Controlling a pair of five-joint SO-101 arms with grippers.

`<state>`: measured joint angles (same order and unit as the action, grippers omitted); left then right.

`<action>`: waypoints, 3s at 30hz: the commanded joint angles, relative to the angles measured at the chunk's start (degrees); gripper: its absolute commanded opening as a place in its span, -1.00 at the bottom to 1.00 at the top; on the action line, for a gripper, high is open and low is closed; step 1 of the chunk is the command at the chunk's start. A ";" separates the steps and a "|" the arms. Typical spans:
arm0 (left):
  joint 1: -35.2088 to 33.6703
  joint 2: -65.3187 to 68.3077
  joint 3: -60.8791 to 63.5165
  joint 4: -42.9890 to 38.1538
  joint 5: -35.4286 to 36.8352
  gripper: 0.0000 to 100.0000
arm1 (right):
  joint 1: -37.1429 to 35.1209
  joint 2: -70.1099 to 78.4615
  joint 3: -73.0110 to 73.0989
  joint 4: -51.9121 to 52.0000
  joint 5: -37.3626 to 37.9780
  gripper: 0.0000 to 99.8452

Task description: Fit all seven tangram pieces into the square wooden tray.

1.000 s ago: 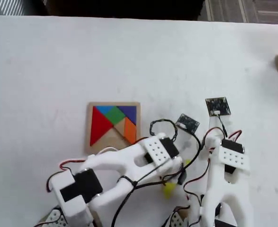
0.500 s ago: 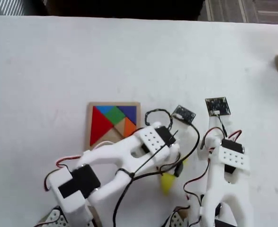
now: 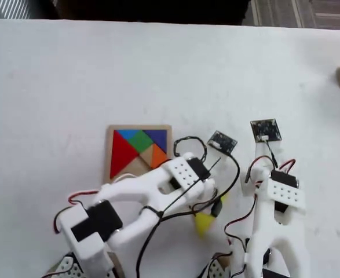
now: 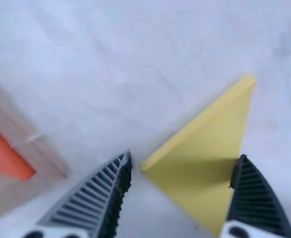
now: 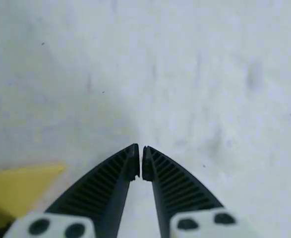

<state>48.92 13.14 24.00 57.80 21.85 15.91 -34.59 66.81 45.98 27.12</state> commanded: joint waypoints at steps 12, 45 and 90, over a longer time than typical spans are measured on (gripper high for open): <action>1.19 -0.48 0.09 -3.08 -1.32 -0.33 | -0.31 -1.10 -0.26 -0.75 1.32 -0.96; -5.14 -1.10 -9.32 11.60 -33.85 -0.34 | -0.57 -1.10 -0.26 -0.75 1.67 -0.96; -6.81 -0.48 -4.40 1.93 -22.07 -0.40 | -0.57 -1.10 -0.26 -0.66 1.67 -0.96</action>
<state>42.24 13.14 20.04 61.23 0.22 15.91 -34.59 66.81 45.98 27.91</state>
